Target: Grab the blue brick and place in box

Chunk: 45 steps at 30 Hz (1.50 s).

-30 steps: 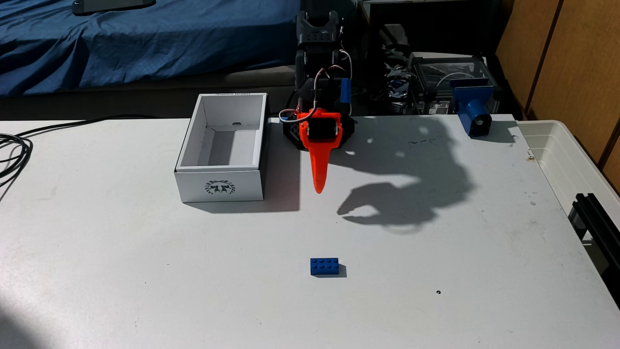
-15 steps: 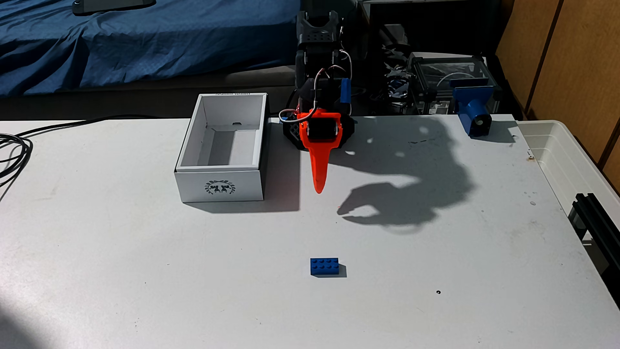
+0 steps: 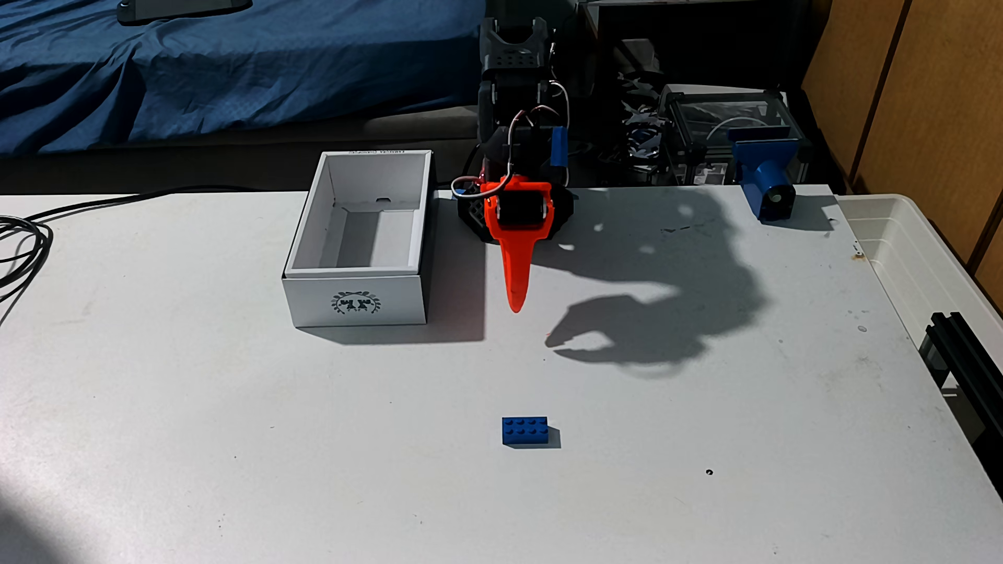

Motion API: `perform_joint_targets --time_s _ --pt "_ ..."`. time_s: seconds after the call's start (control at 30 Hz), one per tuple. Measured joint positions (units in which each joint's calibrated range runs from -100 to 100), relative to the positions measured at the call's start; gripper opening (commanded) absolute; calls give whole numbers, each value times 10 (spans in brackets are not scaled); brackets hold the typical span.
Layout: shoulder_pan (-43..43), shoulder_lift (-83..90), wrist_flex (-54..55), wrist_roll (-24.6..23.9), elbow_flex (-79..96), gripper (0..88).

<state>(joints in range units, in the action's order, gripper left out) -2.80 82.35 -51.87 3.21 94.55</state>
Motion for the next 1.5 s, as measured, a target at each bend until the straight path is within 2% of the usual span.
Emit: perform_joint_targets --time_s 0.17,0.47,0.8,1.2,1.5 --pt "63 0 -1 1 -46 10" --pt "118 0 -69 23 -142 10" --pt "181 -2 -88 32 -235 10" --pt "189 -19 -161 36 -330 10" --pt "136 -234 -188 36 -417 10"
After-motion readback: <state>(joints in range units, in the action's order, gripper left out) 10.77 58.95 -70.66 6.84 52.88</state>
